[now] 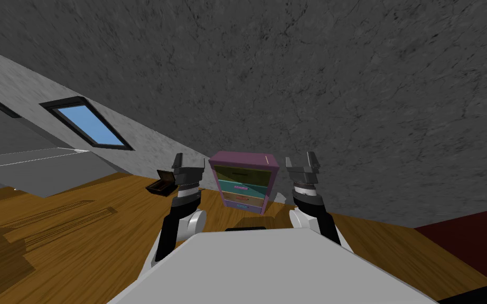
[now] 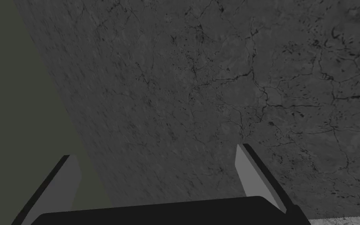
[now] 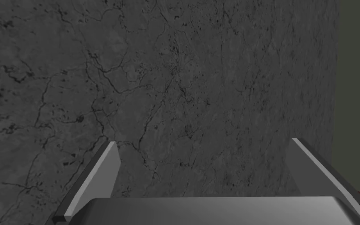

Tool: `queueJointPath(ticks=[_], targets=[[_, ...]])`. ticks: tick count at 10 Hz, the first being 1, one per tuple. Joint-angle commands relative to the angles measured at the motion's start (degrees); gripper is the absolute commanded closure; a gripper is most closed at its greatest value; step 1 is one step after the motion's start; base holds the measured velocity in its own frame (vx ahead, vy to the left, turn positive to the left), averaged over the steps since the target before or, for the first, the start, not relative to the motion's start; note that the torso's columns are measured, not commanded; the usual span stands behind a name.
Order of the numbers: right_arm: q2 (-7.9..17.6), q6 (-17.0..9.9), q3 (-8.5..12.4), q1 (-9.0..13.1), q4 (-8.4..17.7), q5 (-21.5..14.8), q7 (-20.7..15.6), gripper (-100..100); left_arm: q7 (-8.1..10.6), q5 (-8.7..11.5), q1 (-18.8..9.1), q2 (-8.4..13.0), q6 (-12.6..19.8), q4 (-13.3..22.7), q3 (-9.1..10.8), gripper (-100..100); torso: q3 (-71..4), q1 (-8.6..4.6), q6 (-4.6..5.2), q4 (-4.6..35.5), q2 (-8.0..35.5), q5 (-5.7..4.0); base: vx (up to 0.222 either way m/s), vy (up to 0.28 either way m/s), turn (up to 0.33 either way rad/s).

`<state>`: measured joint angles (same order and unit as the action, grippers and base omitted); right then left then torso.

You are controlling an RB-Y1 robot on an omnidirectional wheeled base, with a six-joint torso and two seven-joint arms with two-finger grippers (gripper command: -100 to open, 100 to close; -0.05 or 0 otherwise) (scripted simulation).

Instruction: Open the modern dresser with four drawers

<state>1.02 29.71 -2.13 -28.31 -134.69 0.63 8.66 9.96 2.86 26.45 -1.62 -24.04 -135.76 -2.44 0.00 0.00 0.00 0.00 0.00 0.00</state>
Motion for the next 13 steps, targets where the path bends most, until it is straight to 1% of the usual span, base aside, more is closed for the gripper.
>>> queueJointPath(ticks=[1,3,9,10,11,13], targets=[[0.0,0.0,0.0,0.0,0.0,0.0,0.0,0,0.0,0.0,0.0,0.0,0.0,0.0,0.0,0,-4.67,0.0,0.0,2.35,2.32,0.0,0.0,0.0,0.0],[0.0,0.0,0.0,0.0,-0.01,0.0,0.0,0,0.0,0.0,0.0,0.0,0.0,-0.01,0.0,0,-20.14,0.0,0.0,10.06,10.03,0.0,0.0,0.0,0.0],[0.0,0.01,0.0,0.0,-0.02,0.0,0.0,0,0.0,0.0,0.0,0.0,-0.01,-0.02,0.0,0,-70.73,0.0,0.0,35.37,35.39,0.0,0.0,0.0,0.0],[0.0,0.01,0.0,0.0,-0.02,0.0,0.0,0,-0.02,0.0,-0.16,2.15,-0.27,0.83,-0.05,-100,-79.19,0.0,0.0,39.6,39.62,0.0,0.01,-0.002,-0.01],[0.0,0.0,0.0,0.0,0.0,0.0,0.0,0,-0.04,0.0,-0.31,3.65,-0.54,1.64,-0.11,-100,-83.14,0.01,0.0,41.49,41.54,0.01,0.009,-0.003,-0.014],[0.0,0.0,0.0,-0.01,0.01,0.0,0.0,0,-0.08,0.01,-0.72,6.44,-1.28,3.86,-0.26,-100,-84.53,0.01,0.0,42.21,42.2,0.0,0.013,-0.003,-0.018]])
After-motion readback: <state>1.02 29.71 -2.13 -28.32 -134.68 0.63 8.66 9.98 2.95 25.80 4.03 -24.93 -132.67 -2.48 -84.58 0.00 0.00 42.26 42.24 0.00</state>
